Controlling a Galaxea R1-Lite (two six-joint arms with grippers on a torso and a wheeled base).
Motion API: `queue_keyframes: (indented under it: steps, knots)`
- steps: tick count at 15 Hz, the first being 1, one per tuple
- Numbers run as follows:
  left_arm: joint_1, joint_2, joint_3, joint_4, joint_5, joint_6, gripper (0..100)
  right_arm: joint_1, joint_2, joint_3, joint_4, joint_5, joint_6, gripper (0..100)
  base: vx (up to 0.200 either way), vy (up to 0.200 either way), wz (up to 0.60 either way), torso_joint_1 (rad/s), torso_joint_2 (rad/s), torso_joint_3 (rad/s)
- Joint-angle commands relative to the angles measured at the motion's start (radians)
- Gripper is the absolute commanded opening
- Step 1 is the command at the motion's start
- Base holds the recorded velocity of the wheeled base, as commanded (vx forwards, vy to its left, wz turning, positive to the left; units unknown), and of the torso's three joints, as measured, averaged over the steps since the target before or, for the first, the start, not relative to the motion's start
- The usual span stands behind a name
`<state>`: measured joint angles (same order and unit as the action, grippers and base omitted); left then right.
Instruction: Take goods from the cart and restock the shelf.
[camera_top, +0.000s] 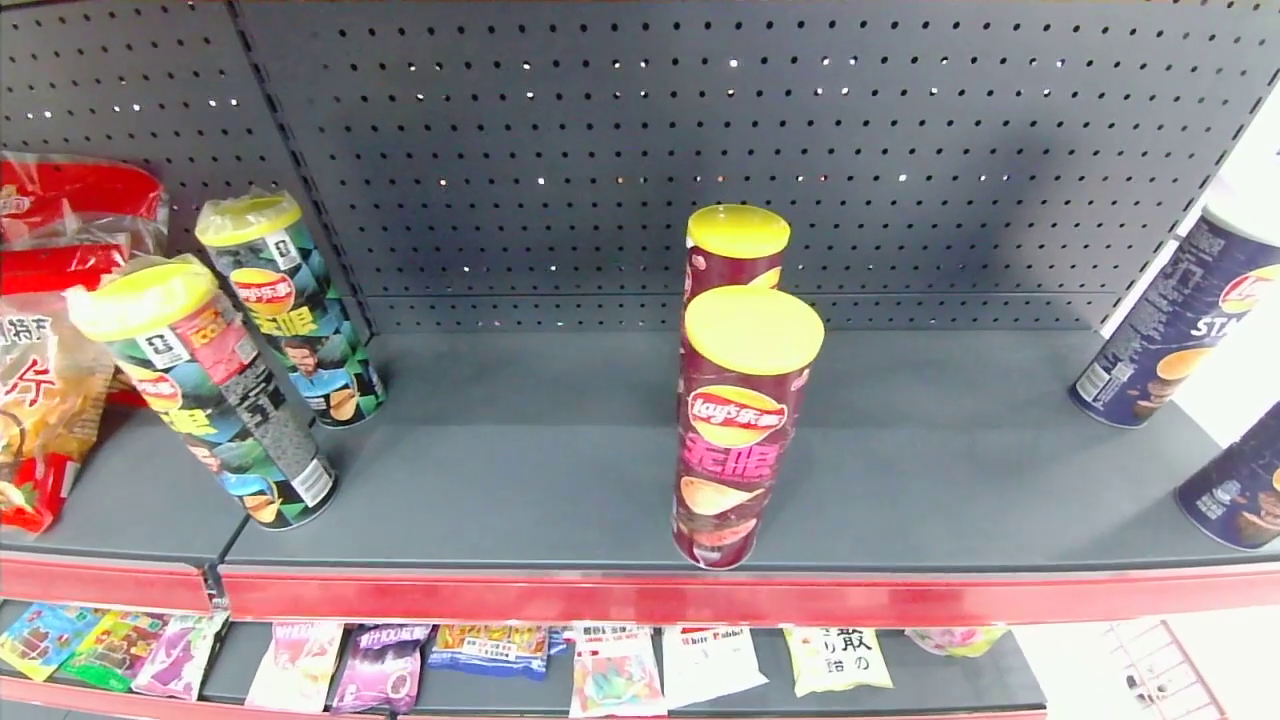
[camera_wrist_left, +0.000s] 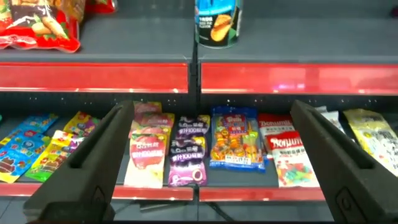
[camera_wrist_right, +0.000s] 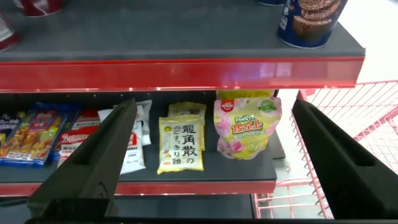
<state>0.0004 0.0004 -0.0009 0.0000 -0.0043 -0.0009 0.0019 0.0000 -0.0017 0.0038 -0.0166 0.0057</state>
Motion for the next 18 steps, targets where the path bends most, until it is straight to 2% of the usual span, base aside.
queue_keyframes:
  steps: [1,7,13,18]
  knots:
    - [0.001,0.0,0.001,0.0,0.0,-0.001,100,0.001,0.0,0.0,0.001,0.0,0.0,100,0.0,-0.2,0.0,0.017,0.02,0.002]
    - [0.001,0.0,0.001,0.0,0.0,-0.001,100,0.001,0.0,0.0,0.001,0.0,0.0,100,0.0,0.0,0.0,0.0,0.0,0.0]
    - [0.001,0.0,0.001,0.0,0.001,-0.001,100,0.001,0.0,0.0,0.001,0.0,0.0,100,-0.2,0.0,0.0,0.003,0.01,0.0]
    - [0.001,0.0,0.001,0.0,0.001,-0.002,100,0.001,0.0,0.0,0.002,0.0,0.0,100,0.0,0.0,0.0,0.0,0.0,0.0]
